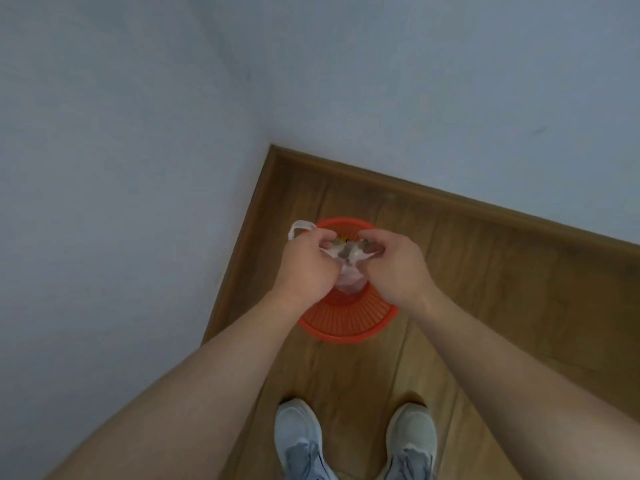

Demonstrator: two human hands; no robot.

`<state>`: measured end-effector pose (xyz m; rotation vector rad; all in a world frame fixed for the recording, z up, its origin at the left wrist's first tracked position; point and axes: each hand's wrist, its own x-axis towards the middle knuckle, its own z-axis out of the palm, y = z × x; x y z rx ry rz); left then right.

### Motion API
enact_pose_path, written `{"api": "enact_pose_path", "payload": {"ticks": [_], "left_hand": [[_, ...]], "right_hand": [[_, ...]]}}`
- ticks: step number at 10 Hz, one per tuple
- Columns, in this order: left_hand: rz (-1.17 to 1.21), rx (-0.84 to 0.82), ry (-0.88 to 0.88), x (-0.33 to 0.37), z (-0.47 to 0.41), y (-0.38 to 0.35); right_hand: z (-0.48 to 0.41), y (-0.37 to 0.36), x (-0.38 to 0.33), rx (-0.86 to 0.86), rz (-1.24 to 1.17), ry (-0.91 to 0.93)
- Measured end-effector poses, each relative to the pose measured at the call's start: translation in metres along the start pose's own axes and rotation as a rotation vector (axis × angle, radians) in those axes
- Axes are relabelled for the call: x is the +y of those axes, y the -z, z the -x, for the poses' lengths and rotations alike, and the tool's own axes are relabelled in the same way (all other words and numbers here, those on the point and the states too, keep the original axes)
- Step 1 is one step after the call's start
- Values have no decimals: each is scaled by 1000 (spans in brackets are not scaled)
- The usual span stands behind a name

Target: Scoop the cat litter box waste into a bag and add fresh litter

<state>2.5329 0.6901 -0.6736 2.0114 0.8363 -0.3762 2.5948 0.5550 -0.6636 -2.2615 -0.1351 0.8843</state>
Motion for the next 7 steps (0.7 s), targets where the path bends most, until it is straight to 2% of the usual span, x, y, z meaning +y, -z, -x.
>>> {"api": "enact_pose_path", "payload": {"ticks": [3,7], "left_hand": [[28,43,-12,-14,9,-2],[10,71,-118,14,43,23]], "right_hand": [[0,3,14,-14,-17,-6],[27,36,-8,13,-15,25]]}}
